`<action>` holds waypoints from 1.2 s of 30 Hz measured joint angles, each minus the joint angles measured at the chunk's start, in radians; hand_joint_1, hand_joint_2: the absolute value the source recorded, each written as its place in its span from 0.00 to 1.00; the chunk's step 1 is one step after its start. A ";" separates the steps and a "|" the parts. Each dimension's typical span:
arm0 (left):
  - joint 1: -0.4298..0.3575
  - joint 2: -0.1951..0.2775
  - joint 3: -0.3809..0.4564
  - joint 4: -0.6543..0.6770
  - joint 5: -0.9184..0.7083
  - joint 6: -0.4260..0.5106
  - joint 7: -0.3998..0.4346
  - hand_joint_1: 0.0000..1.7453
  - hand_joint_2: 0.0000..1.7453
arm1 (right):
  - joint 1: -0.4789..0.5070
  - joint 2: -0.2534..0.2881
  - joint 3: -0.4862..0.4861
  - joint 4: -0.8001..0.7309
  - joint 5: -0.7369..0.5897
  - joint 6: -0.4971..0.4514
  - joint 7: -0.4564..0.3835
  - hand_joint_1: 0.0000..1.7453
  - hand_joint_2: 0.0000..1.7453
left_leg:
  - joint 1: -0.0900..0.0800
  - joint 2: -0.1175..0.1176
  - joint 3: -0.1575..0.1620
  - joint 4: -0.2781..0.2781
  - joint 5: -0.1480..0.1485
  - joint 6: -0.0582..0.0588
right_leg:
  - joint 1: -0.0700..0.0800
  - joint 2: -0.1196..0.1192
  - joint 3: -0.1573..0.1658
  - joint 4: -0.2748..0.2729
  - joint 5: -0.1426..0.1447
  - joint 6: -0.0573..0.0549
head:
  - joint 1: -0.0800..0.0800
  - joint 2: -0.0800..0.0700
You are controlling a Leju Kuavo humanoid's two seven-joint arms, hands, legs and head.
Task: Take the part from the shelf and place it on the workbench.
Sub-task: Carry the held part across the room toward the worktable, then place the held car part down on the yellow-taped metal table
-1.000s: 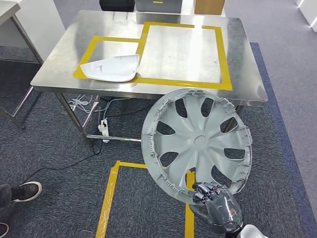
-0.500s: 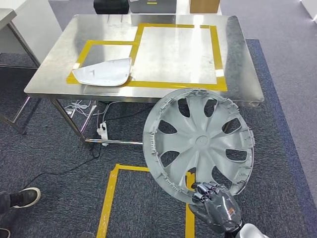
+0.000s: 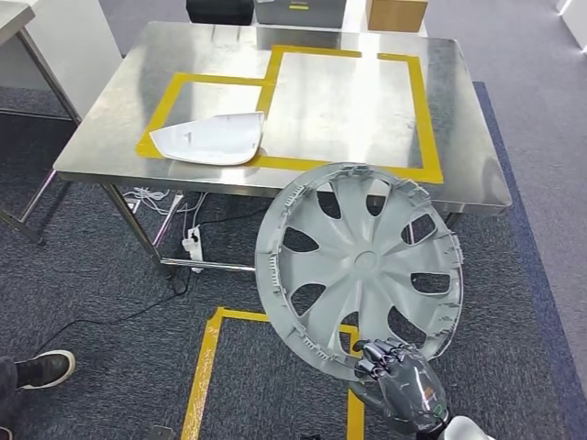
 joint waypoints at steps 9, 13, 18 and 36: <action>-0.006 0.000 -0.001 0.000 -0.001 0.002 0.002 0.00 1.00 | -0.007 0.001 -0.004 0.003 -0.005 -0.006 -0.016 1.00 1.00 | -0.005 -0.001 0.033 0.031 -0.066 -0.034 | -0.001 0.002 0.112 -0.248 0.105 -0.036 | -0.005 0.000; -0.006 -0.002 -0.002 0.000 -0.002 0.002 0.002 0.00 1.00 | -0.010 0.001 -0.009 0.003 -0.006 -0.006 -0.016 1.00 1.00 | 0.005 0.001 -0.102 0.271 -0.147 -0.055 | -0.002 -0.003 0.139 -0.250 0.084 -0.049 | -0.011 0.000; -0.003 -0.001 -0.003 0.000 -0.002 0.001 0.002 0.00 1.00 | -0.009 0.001 -0.009 0.003 -0.008 -0.005 -0.016 1.00 1.00 | 0.004 0.002 -0.105 0.149 0.019 -0.043 | -0.001 0.000 0.189 -0.252 0.045 -0.039 | -0.012 0.000; -0.003 -0.005 -0.005 0.000 -0.001 0.000 0.003 0.00 1.00 | -0.010 0.003 -0.016 0.004 -0.014 -0.004 -0.021 1.00 1.00 | -0.008 -0.003 0.041 0.014 -0.057 -0.014 | 0.011 0.002 0.090 -0.221 0.119 -0.022 | 0.000 0.000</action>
